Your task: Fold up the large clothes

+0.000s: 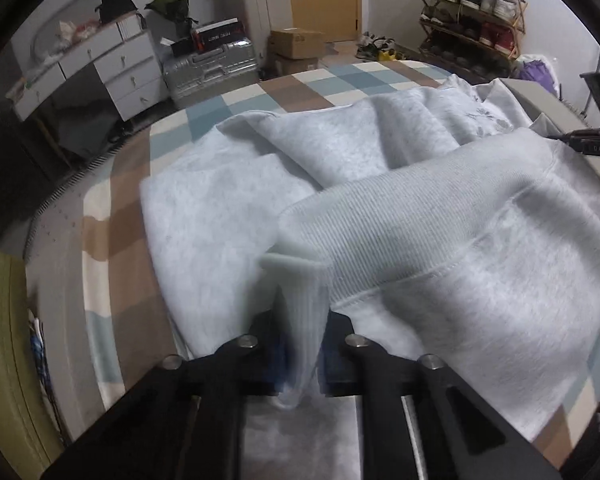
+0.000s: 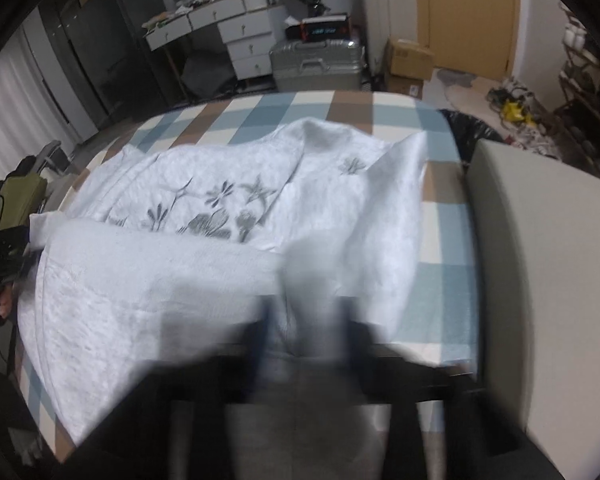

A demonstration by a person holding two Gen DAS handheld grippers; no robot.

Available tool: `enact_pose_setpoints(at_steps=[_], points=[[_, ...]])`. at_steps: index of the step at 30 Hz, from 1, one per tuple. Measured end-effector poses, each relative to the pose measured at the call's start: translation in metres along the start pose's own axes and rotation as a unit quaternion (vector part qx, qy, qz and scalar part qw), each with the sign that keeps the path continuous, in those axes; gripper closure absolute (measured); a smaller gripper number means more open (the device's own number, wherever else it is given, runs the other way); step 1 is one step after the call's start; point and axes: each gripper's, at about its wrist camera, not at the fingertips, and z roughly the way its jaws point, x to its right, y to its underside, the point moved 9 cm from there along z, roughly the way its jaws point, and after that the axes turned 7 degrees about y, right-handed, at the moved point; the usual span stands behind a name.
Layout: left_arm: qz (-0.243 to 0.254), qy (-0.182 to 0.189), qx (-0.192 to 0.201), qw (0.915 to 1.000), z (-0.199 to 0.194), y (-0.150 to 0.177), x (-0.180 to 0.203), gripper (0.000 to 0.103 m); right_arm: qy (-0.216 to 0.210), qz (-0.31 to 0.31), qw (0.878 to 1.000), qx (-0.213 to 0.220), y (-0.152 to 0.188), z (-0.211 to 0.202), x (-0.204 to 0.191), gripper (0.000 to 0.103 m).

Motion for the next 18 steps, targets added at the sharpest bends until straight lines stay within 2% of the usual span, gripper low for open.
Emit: enact_pose_setpoints(at_steps=[3,7,9,11,15,18], points=[[0.004,-0.016,0.011,0.9998,-0.019,0.004,0.005,0.098,0.02,-0.029,0.998,0.049,0.003,-0.028,-0.01,0.094],[0.038,-0.057,0.057,0.996,-0.057,-0.008,0.014,0.099,0.029,-0.022,0.993,0.114,0.001,-0.073,-0.015,0.094],[0.025,-0.066,0.064,0.9955,-0.07,-0.021,0.009,0.099,0.04,-0.014,0.986,0.161,-0.018,-0.1,-0.011,0.095],[0.013,-0.057,0.077,0.9953,-0.081,-0.047,0.002,0.099,0.041,0.003,0.981,0.192,-0.038,-0.117,-0.003,0.095],[0.028,-0.089,0.094,0.9913,-0.083,-0.102,-0.018,0.099,0.06,0.023,0.975,0.212,-0.089,-0.115,0.014,0.095],[-0.009,-0.078,0.09,0.9929,-0.068,-0.138,-0.045,0.101,0.075,0.047,0.974,0.207,-0.124,-0.093,0.035,0.095]])
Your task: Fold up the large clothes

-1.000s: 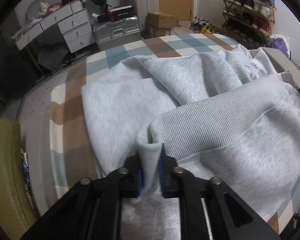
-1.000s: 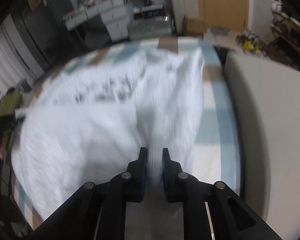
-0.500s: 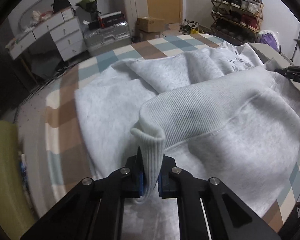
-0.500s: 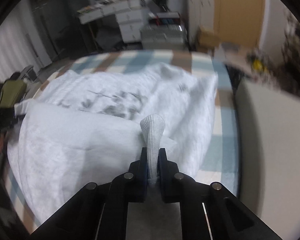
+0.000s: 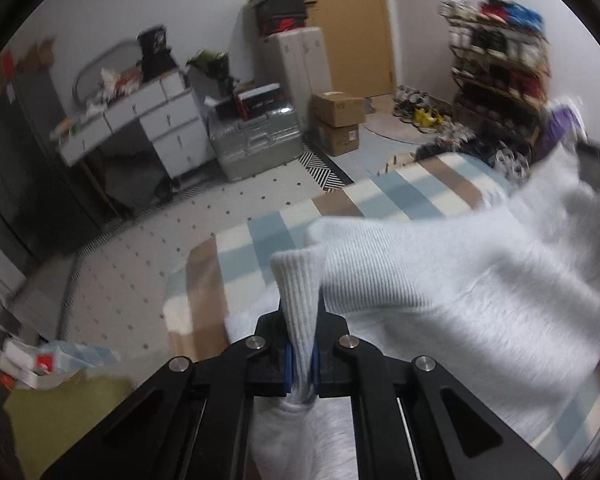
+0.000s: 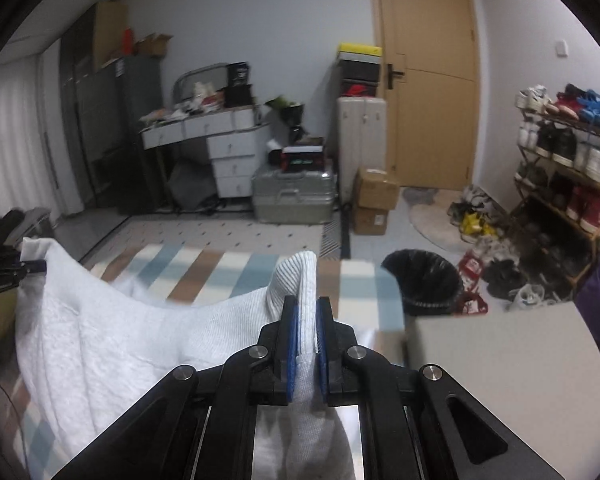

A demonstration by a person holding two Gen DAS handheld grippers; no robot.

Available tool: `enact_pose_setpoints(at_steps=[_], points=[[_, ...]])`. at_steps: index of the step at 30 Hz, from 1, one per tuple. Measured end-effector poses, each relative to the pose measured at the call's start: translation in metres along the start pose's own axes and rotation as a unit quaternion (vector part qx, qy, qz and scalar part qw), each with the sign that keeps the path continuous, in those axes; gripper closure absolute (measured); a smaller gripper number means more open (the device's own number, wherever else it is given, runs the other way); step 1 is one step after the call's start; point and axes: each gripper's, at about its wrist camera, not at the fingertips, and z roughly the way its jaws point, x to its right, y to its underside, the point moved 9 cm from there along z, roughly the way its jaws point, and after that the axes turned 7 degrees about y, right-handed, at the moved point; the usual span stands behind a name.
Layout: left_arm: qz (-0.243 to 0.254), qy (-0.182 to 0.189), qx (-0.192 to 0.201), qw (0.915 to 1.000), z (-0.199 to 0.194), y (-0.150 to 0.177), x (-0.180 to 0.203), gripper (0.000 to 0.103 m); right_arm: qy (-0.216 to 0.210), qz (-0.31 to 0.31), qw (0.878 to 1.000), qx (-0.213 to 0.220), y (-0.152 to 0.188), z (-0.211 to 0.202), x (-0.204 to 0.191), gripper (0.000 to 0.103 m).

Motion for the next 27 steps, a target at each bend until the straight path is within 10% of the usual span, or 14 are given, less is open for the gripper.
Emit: enact_pose_setpoints(at_steps=[6,10,13,18,23,27], points=[[-0.044,0.006,-0.13,0.9906,0.115,0.036,-0.026,0.101,0.071,0.024,0.989,-0.13,0.047,0.123,0.031,0.095],[-0.057,0.0,-0.158,0.9858,0.14,0.076,-0.036,0.078,0.085,-0.002,0.974,-0.21,0.1,0.165,0.033,0.092],[-0.077,-0.017,-0.142,0.9867,0.111,0.085,-0.054,0.053,0.068,0.011,0.98,-0.186,0.095,0.147,0.038,0.081],[-0.137,0.044,-0.116,0.9828,0.055,0.098,-0.061,0.034,0.027,0.035,0.989,-0.142,0.081,0.081,0.046,0.033],[-0.112,0.08,-0.14,0.9806,0.056,0.127,-0.03,0.021,-0.006,0.022,0.989,-0.145,0.109,0.034,0.039,0.023],[-0.037,0.036,-0.148,0.9877,0.075,0.121,-0.012,0.022,0.008,-0.004,0.986,-0.169,0.131,0.045,0.037,0.024]])
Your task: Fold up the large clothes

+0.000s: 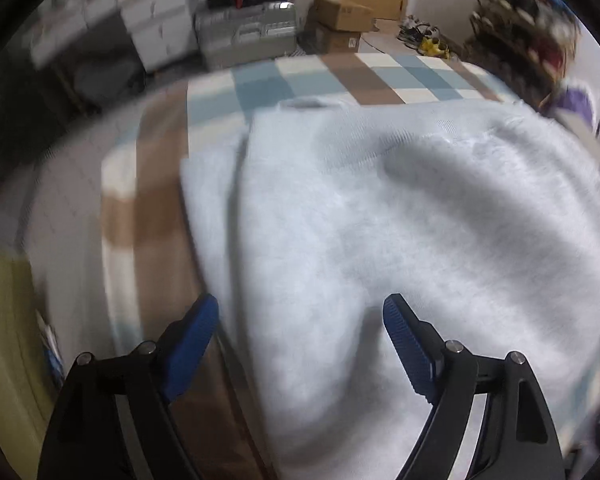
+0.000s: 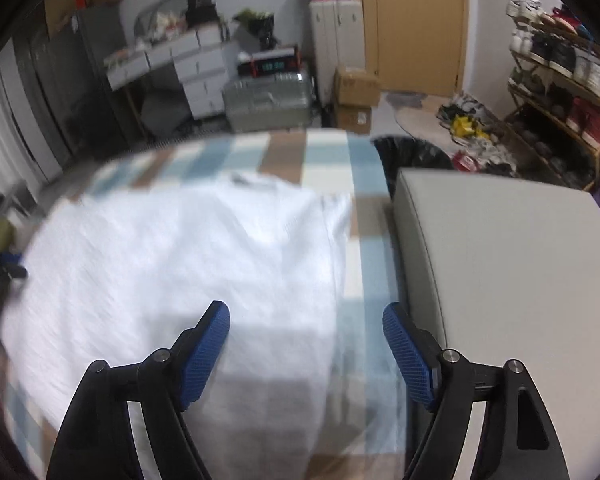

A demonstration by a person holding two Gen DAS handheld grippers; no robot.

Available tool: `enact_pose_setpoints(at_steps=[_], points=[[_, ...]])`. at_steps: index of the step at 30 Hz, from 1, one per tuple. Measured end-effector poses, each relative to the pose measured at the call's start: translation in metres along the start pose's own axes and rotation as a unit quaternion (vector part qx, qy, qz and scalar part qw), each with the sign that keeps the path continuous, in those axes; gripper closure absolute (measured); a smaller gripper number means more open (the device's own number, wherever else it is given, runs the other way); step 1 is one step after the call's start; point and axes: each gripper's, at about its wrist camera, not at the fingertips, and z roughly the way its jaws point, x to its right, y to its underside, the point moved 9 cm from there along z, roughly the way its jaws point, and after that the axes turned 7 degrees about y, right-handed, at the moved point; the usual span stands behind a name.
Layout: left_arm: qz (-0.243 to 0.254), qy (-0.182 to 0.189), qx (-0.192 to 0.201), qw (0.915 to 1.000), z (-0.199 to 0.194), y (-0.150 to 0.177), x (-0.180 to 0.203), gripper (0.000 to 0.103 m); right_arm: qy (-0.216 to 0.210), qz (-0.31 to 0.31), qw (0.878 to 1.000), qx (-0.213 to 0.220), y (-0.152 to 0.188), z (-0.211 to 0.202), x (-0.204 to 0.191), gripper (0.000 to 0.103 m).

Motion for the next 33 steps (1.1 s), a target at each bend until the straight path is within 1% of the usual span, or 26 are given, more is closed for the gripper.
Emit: enact_pose_setpoints(at_steps=[1,2,3,4,6,7,8,10,11,12,13,14,15,16,17,19,20,21,23,25,26,28,30,31,32,33], points=[[0.008,-0.009,0.011,0.9999,-0.002,-0.01,0.003,0.022,-0.002,0.002,1.0,0.0,-0.003,0.002,0.001,0.024],[0.01,0.003,0.014,0.9998,-0.001,-0.019,0.006,0.022,-0.003,0.006,1.0,0.002,-0.009,0.004,0.002,0.024],[0.01,0.024,0.01,0.9996,0.002,-0.028,0.01,0.022,-0.004,0.01,1.0,0.006,-0.02,0.006,0.002,0.023],[0.01,0.031,0.005,0.9994,0.007,-0.038,0.013,0.022,-0.006,0.009,1.0,0.007,-0.027,0.009,0.001,0.023],[0.019,0.022,-0.006,0.9996,0.022,-0.054,0.012,0.022,0.001,-0.005,1.0,0.0,-0.046,0.023,-0.001,0.023],[0.019,0.026,-0.011,0.9994,0.027,-0.057,0.012,0.022,0.008,-0.011,1.0,-0.011,-0.055,0.035,-0.002,0.024],[0.014,0.036,-0.026,0.9989,0.039,-0.062,0.012,0.022,0.011,-0.013,1.0,-0.02,-0.057,0.044,-0.001,0.024],[0.0,0.047,-0.047,0.9978,0.054,-0.061,0.01,0.022,0.012,-0.022,0.998,-0.06,-0.061,0.072,-0.003,0.026],[-0.001,0.05,-0.042,0.9979,0.055,-0.062,0.009,0.029,0.006,-0.027,0.996,-0.085,-0.058,0.085,-0.007,0.041],[0.002,0.046,-0.036,0.9983,0.051,-0.058,0.009,0.044,-0.007,-0.033,0.994,-0.1,-0.055,0.09,-0.012,0.066],[0.011,0.038,-0.033,0.9987,0.049,-0.059,0.01,0.09,-0.003,-0.048,0.994,-0.1,-0.055,0.09,-0.017,0.072],[0.02,0.025,-0.029,0.9991,0.045,-0.059,0.01,0.095,0.006,-0.063,0.994,-0.088,-0.055,0.087,-0.019,0.077],[0.026,0.029,-0.026,0.9989,0.042,-0.059,0.012,0.096,0.017,-0.09,0.994,-0.067,-0.057,0.079,-0.025,0.086],[0.033,0.032,-0.022,0.9987,0.039,-0.057,0.016,0.098,0.021,-0.104,0.993,-0.052,-0.057,0.07,-0.03,0.087],[0.044,0.02,-0.014,0.9987,0.032,-0.057,0.018,0.099,0.022,-0.108,0.993,-0.041,-0.057,0.063,-0.034,0.088],[0.058,0.004,0.002,0.9983,0.02,-0.056,0.02,0.1,0.016,-0.113,0.993,-0.013,-0.061,0.043,-0.04,0.09],[0.065,-0.009,0.025,0.9976,0.004,-0.06,0.021,0.1,0.019,-0.117,0.993,0.002,-0.065,0.033,-0.043,0.09],[0.068,-0.013,0.036,0.997,-0.002,-0.064,0.019,0.1,0.019,-0.117,0.993,0.012,-0.067,0.024,-0.044,0.09],[0.065,-0.028,0.064,0.9954,-0.032,-0.073,0.016,0.1,0.023,-0.119,0.992,0.031,-0.074,0.006,-0.046,0.09],[0.063,-0.033,0.084,0.994,-0.054,-0.08,0.011,0.1,0.027,-0.126,0.991,0.045,-0.079,-0.005,-0.048,0.09],[0.055,-0.026,0.086,0.9944,-0.061,-0.084,0.009,0.1,0.028,-0.128,0.99,0.047,-0.08,-0.008,-0.048,0.09],[0.052,-0.023,0.089,0.9944,-0.061,-0.091,0.005,0.1,0.028,-0.127,0.99,0.051,-0.081,-0.01,-0.049,0.09],[0.061,-0.043,0.091,0.993,-0.047,-0.1,0.004,0.1,0.032,-0.127,0.99,0.049,-0.081,-0.002,-0.048,0.09],[0.061,-0.048,0.086,0.9933,-0.033,-0.104,0.002,0.1,0.034,-0.117,0.992,0.045,-0.081,0.007,-0.044,0.09],[0.055,-0.055,0.079,0.9938,-0.017,-0.106,-0.002,0.1,0.031,-0.109,0.993,0.038,-0.079,0.013,-0.042,0.089],[0.047,-0.058,0.068,0.9949,-0.005,-0.102,-0.006,0.1,0.027,-0.102,0.994,0.011,-0.073,0.03,-0.037,0.086]])
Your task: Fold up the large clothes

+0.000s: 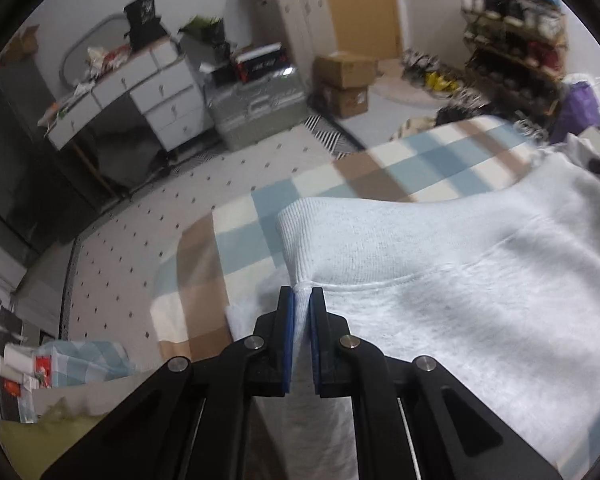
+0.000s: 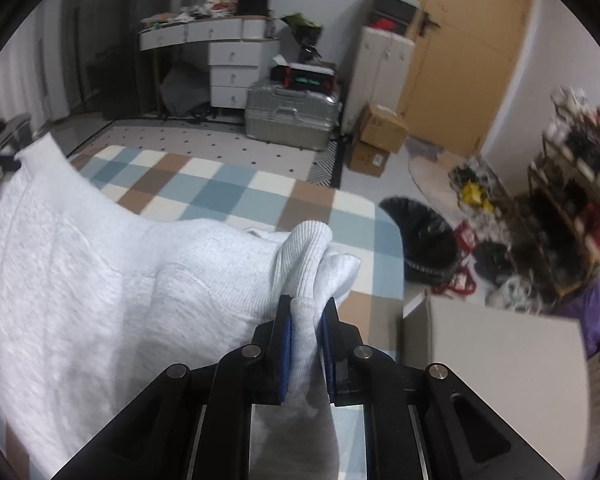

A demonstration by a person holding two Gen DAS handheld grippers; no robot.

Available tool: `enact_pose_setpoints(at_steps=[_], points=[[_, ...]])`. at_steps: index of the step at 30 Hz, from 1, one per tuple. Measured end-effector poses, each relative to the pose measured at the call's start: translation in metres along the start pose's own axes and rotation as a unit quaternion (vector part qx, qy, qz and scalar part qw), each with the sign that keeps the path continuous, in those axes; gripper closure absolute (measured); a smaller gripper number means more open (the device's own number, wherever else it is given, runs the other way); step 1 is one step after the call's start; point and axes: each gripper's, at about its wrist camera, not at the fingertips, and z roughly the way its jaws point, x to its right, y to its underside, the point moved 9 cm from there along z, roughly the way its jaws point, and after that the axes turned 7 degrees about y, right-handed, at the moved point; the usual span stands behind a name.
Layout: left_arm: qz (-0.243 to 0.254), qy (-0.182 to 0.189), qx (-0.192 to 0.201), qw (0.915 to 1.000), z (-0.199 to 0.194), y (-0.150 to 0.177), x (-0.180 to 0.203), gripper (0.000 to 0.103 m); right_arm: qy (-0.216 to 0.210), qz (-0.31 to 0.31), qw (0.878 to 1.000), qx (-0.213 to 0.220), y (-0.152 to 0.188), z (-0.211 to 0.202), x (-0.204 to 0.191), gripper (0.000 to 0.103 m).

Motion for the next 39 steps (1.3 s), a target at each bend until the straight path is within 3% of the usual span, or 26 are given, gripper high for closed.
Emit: enact_pose_setpoints(at_steps=[2,3,4,7,9,11,16,22,23,24,26,28,32,39], points=[[-0.022,-0.004,-0.036,0.9991,0.037,0.015,-0.007,0.1,0.017,0.023,0.998,-0.06,0.019,0.03,0.01,0.08],[-0.035,0.005,-0.055,0.9979,0.054,0.025,-0.008,0.1,0.008,0.04,0.996,-0.078,0.028,0.037,0.014,0.073],[-0.049,0.016,-0.063,0.9967,0.064,0.032,-0.006,0.099,-0.011,0.06,0.995,-0.084,0.034,0.037,0.016,0.072],[-0.044,0.016,-0.055,0.9974,0.069,0.039,-0.001,0.095,-0.057,0.105,0.991,-0.057,0.035,0.019,0.024,0.071],[-0.031,0.015,-0.054,0.998,0.064,0.04,0.001,0.095,-0.078,0.1,0.991,-0.033,0.028,0.005,0.023,0.059],[-0.033,0.017,-0.055,0.9978,0.061,0.039,0.0,0.095,-0.057,0.067,0.996,-0.014,0.018,-0.001,0.018,0.046],[-0.039,0.018,-0.062,0.9971,0.058,0.038,0.003,0.095,-0.036,0.031,0.998,-0.042,-0.002,0.029,0.006,0.047],[-0.02,0.004,-0.069,0.9974,0.059,0.041,0.008,0.095,0.001,-0.058,0.991,-0.119,0.016,0.081,-0.013,0.055],[-0.018,0.005,-0.073,0.9972,0.059,0.042,0.009,0.093,-0.008,-0.055,0.991,-0.122,0.017,0.081,-0.014,0.063],[-0.017,0.005,-0.075,0.997,0.059,0.043,0.009,0.091,-0.02,-0.047,0.991,-0.123,0.016,0.079,-0.015,0.082],[-0.012,0.009,-0.076,0.997,0.059,0.045,0.01,0.091,-0.038,-0.023,0.991,-0.128,0.017,0.073,-0.015,0.092],[-0.012,0.015,-0.076,0.997,0.057,0.046,0.011,0.092,-0.044,-0.007,0.993,-0.112,0.014,0.059,-0.014,0.094],[-0.046,0.043,-0.055,0.9965,0.037,0.044,0.006,0.102,-0.067,0.028,0.997,-0.037,-0.003,0.011,-0.009,0.095],[-0.07,0.054,0.061,0.9942,-0.051,-0.005,-0.008,0.103,-0.032,0.068,0.992,0.102,-0.056,-0.053,0.022,0.095]])
